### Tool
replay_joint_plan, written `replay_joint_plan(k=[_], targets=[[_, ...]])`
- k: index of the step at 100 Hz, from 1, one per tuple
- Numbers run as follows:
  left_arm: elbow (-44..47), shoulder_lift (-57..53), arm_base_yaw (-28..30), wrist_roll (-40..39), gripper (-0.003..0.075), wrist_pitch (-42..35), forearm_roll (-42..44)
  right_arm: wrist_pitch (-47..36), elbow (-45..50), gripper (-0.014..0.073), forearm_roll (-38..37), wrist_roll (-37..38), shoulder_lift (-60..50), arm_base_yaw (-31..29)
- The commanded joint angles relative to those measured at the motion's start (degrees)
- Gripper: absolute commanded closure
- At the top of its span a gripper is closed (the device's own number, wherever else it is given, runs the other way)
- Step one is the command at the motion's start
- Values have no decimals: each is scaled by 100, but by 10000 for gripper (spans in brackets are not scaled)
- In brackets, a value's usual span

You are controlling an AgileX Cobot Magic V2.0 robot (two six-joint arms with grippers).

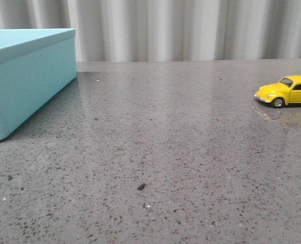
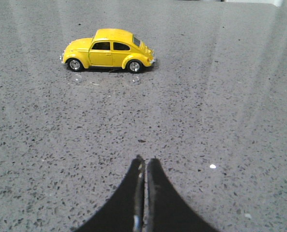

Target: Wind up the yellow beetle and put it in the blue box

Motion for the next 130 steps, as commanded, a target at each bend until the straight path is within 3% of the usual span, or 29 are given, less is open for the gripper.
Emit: replay_joint_plan(k=[1, 130], targets=[[-193, 118, 11, -7, 741, -459, -5, -77, 125, 654, 19, -5, -82, -40], [-193, 118, 11, -7, 741, -582, -5, -87, 125, 654, -24, -5, -82, -40]])
